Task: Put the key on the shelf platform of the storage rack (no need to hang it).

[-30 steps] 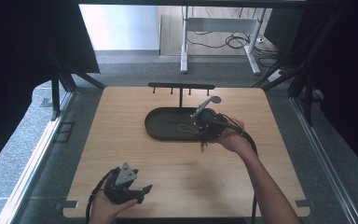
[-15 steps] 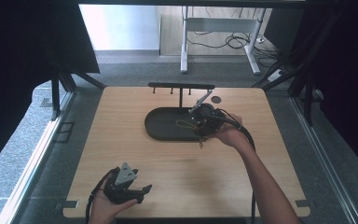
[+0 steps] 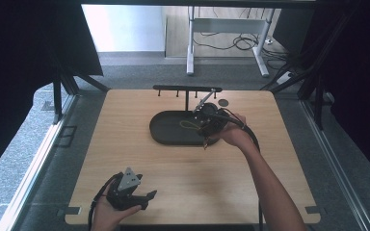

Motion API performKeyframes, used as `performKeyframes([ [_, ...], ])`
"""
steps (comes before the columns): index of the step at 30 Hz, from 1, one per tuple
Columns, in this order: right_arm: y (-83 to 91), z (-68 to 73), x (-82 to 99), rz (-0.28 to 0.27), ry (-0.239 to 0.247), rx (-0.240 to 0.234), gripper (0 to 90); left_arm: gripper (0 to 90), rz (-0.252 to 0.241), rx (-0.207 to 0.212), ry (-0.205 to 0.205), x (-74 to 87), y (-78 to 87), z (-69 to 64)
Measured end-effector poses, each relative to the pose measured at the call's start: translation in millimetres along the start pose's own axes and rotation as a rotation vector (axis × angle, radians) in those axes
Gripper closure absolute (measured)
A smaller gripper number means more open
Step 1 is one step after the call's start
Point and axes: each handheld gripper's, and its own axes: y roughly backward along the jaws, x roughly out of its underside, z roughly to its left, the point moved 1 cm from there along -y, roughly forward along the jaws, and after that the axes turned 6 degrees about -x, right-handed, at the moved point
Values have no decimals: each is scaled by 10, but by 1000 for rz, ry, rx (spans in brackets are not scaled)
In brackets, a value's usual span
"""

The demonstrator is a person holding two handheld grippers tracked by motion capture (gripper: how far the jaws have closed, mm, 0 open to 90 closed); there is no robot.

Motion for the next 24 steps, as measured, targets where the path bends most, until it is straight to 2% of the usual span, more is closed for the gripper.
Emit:
performKeyframes([
  [24, -136, -200, -163, 27, -22, -3, 673, 268, -6, -1, 5, 5, 21, 22],
])
